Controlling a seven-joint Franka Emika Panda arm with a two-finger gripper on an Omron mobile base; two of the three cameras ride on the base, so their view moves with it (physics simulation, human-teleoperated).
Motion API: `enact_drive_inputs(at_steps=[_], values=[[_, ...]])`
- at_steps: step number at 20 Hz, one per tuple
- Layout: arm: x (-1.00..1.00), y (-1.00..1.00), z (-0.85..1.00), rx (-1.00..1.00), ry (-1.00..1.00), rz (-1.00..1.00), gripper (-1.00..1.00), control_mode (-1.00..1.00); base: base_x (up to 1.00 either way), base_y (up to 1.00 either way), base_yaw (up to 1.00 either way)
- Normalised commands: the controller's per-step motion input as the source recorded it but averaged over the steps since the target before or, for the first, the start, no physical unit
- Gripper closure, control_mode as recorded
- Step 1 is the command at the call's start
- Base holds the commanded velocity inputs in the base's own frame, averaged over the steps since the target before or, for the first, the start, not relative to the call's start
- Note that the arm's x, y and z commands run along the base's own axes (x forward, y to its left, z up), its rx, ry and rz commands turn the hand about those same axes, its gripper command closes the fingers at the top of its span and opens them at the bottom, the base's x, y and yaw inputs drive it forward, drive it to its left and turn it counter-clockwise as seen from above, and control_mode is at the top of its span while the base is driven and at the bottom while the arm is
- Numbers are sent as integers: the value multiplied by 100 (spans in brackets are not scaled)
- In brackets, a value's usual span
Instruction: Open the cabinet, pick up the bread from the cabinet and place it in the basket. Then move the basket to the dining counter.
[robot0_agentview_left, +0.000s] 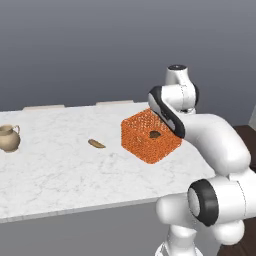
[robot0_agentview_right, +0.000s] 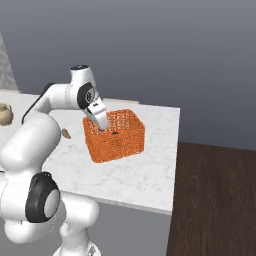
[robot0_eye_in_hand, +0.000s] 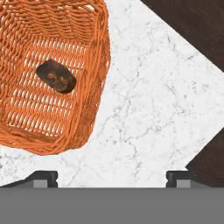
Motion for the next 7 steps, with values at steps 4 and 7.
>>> enact_drive_inputs(at_steps=[4, 7], values=[[-100, 60, 47, -15, -1, 44, -100, -100, 0, 0, 0], [-87, 53, 26, -14, -1, 46, -100, -100, 0, 0, 0]])
